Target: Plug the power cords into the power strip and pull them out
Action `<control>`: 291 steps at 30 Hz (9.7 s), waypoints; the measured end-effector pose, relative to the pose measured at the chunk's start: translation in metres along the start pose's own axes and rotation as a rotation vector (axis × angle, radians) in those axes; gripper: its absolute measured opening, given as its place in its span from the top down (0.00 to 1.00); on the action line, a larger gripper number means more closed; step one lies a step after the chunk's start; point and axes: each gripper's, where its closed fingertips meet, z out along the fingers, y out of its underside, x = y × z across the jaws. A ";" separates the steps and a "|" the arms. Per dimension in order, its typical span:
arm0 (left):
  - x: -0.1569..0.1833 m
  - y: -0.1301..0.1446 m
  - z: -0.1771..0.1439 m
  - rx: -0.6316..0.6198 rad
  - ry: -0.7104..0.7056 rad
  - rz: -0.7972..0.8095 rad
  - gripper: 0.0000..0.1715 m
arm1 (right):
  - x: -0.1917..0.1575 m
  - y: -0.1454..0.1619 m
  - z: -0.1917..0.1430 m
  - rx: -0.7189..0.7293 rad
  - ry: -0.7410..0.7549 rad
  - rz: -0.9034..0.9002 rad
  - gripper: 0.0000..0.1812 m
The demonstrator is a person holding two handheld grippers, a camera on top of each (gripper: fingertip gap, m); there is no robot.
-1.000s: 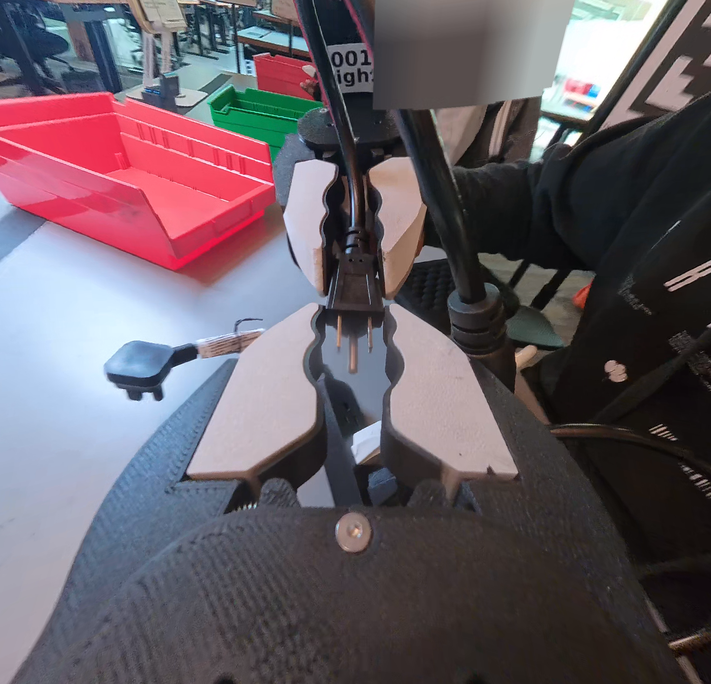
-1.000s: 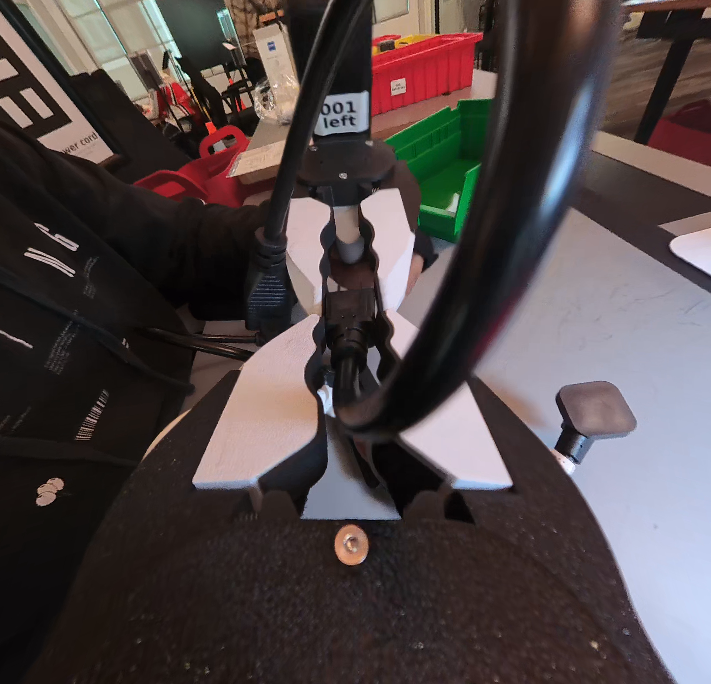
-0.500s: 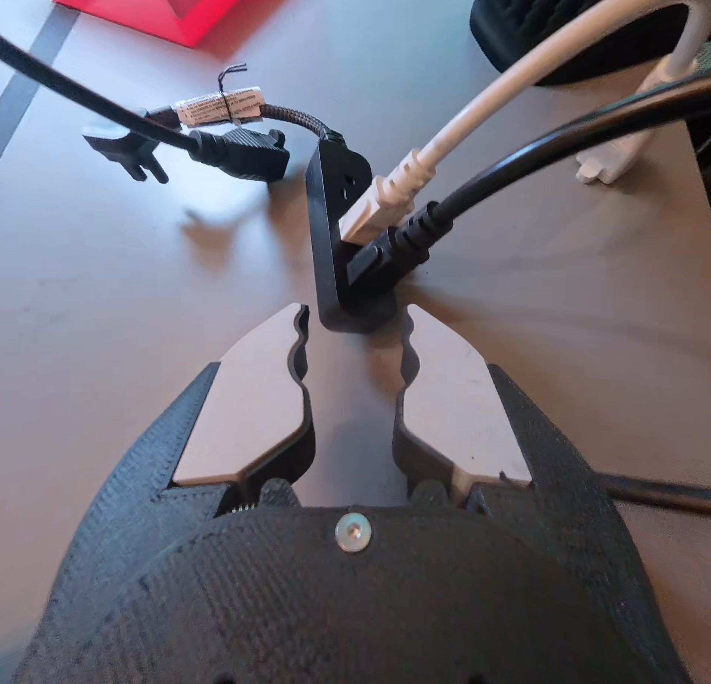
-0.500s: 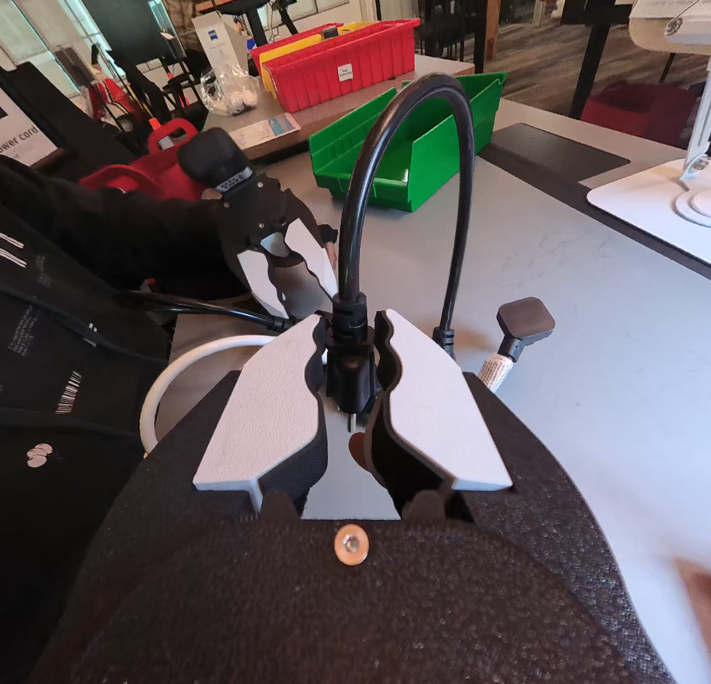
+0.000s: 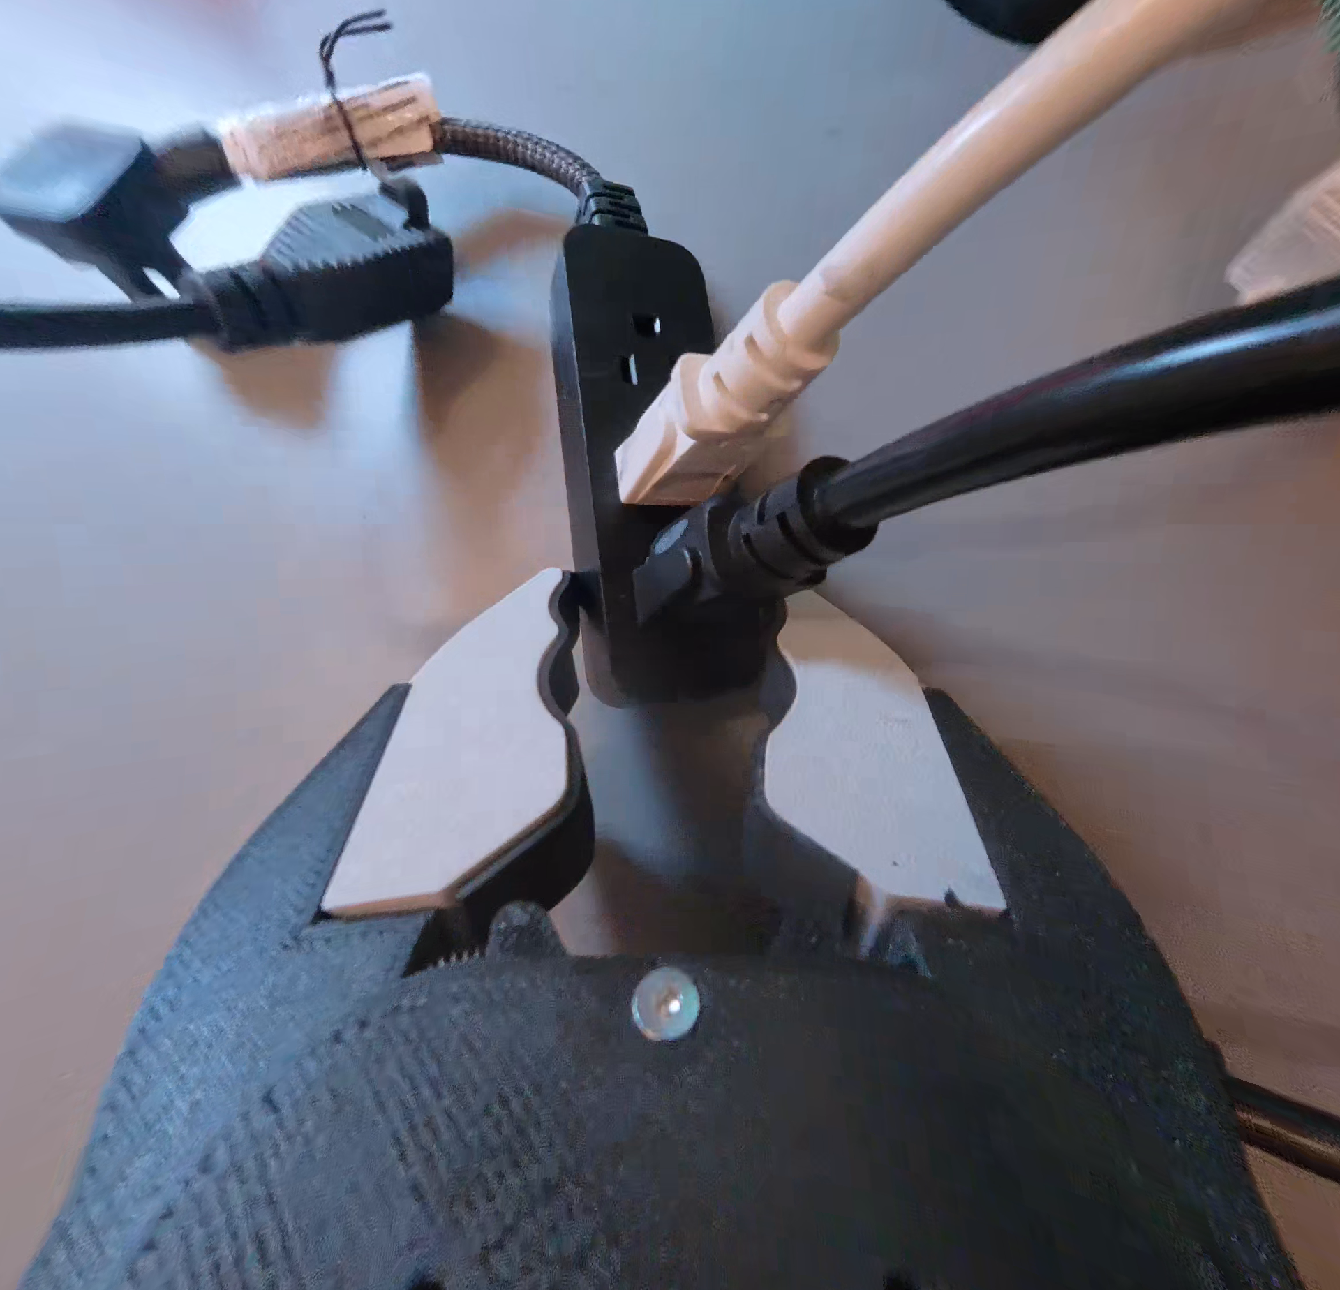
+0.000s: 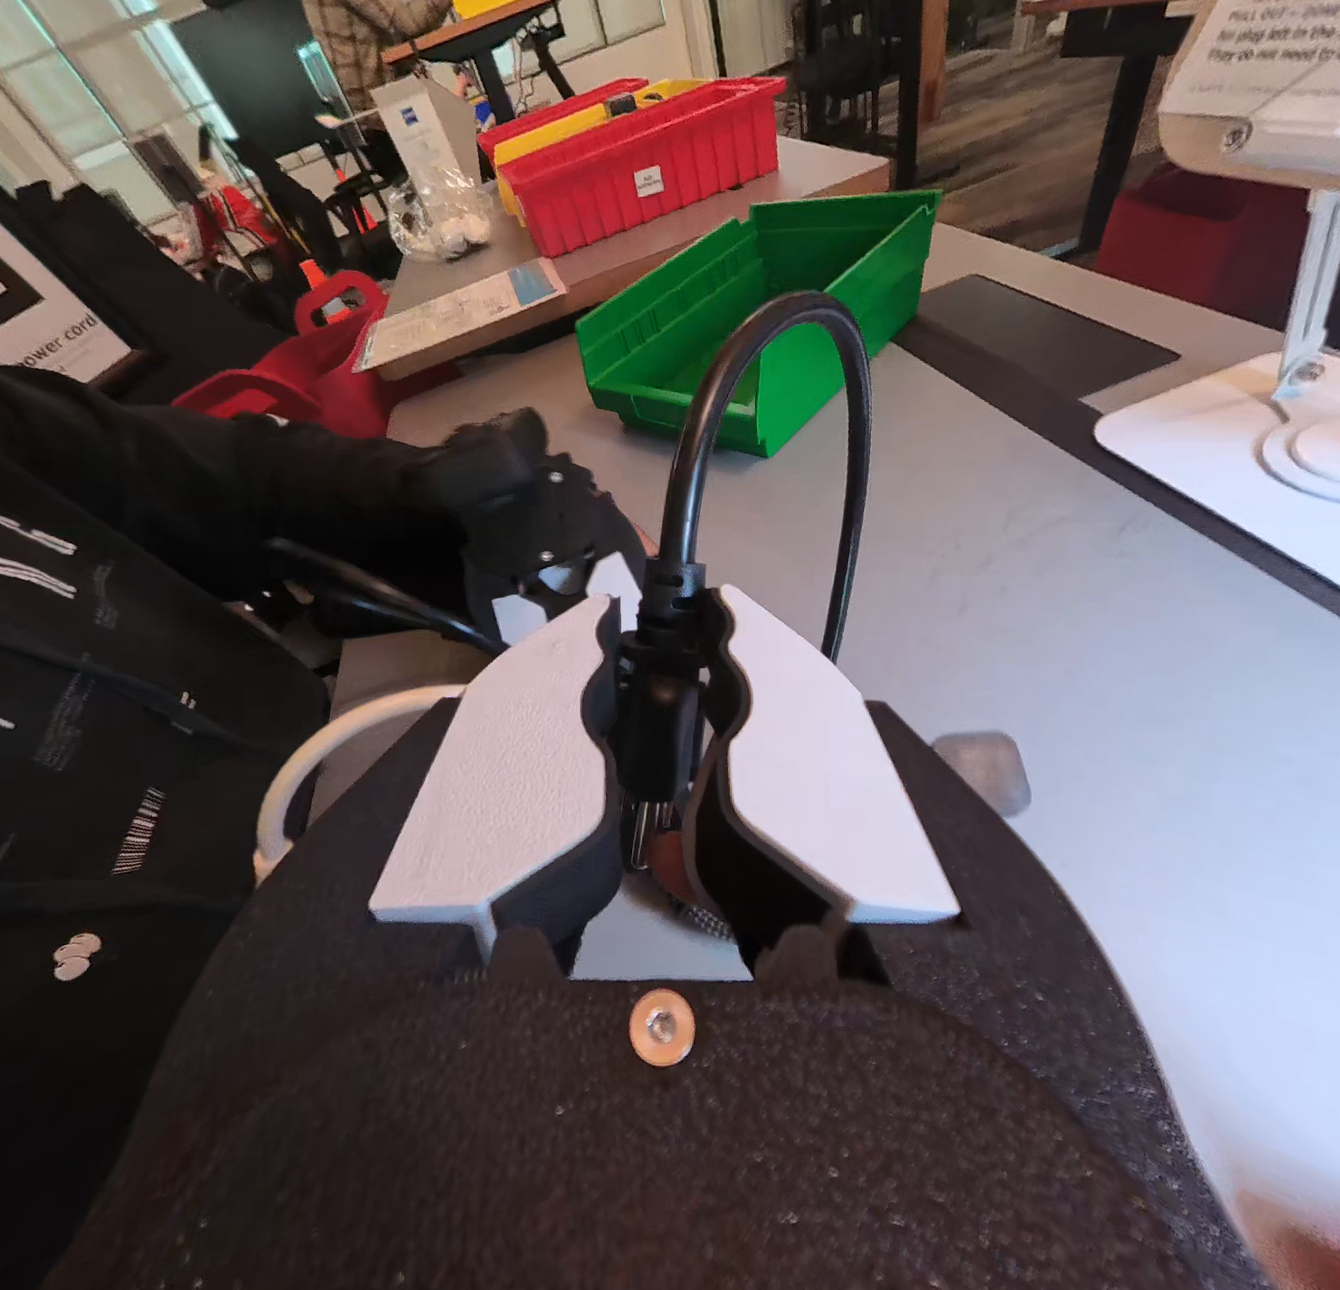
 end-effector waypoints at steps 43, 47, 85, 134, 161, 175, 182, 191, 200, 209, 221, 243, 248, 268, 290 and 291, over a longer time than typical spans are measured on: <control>-0.081 -0.010 -0.123 0.296 -0.178 -0.219 0.76 | -0.003 0.015 -0.023 -0.073 -0.010 -0.022 0.90; -0.088 -0.050 -0.113 0.450 -0.094 -0.338 0.74 | -0.010 -0.006 -0.007 -0.098 -0.036 -0.119 0.90; -0.159 -0.233 -0.018 -0.365 -0.334 0.585 0.87 | -0.095 0.068 0.047 0.156 -0.430 0.048 0.91; -0.031 -0.135 -0.073 0.443 -0.362 0.335 0.84 | -0.027 0.019 0.030 0.141 -0.036 -0.139 0.75; -0.056 -0.106 -0.097 0.470 -0.228 0.162 0.81 | -0.022 0.024 0.037 0.019 0.122 -0.500 0.86; -0.005 0.026 -0.078 0.094 -0.355 0.231 0.75 | -0.020 0.022 0.001 -0.194 0.256 -0.584 0.86; -0.015 0.015 -0.041 -0.020 -0.458 0.282 0.68 | -0.018 0.035 0.015 -0.214 0.256 -0.549 0.86; -0.016 0.006 -0.017 -0.003 -0.047 0.062 0.75 | -0.019 0.068 0.022 -0.481 0.168 -0.566 0.86; -0.019 -0.002 -0.006 0.032 0.190 -0.013 0.75 | -0.009 0.122 0.050 -0.938 0.022 -0.439 0.85; -0.021 -0.001 -0.006 0.062 0.223 -0.030 0.75 | -0.003 0.123 0.068 -1.172 -0.087 -0.393 0.85; -0.021 -0.001 -0.007 0.138 0.234 -0.051 0.75 | -0.002 0.132 0.073 -1.238 -0.016 -0.392 0.86; -0.029 0.000 -0.010 0.183 0.099 -0.060 0.76 | 0.004 0.131 0.076 -1.097 0.020 -0.269 0.85; -0.028 0.000 -0.011 0.183 0.106 -0.070 0.76 | 0.001 0.133 0.080 -1.044 0.028 -0.259 0.74; -0.027 0.001 -0.010 0.180 0.127 -0.098 0.76 | -0.003 0.097 0.075 -1.155 -0.006 -0.282 0.87; -0.028 0.003 -0.021 0.222 0.186 -0.114 0.72 | 0.001 0.110 0.074 -0.692 0.038 -0.256 0.91; -0.028 0.001 -0.025 0.249 0.207 -0.125 0.72 | 0.001 0.111 0.073 -0.670 0.038 -0.245 0.91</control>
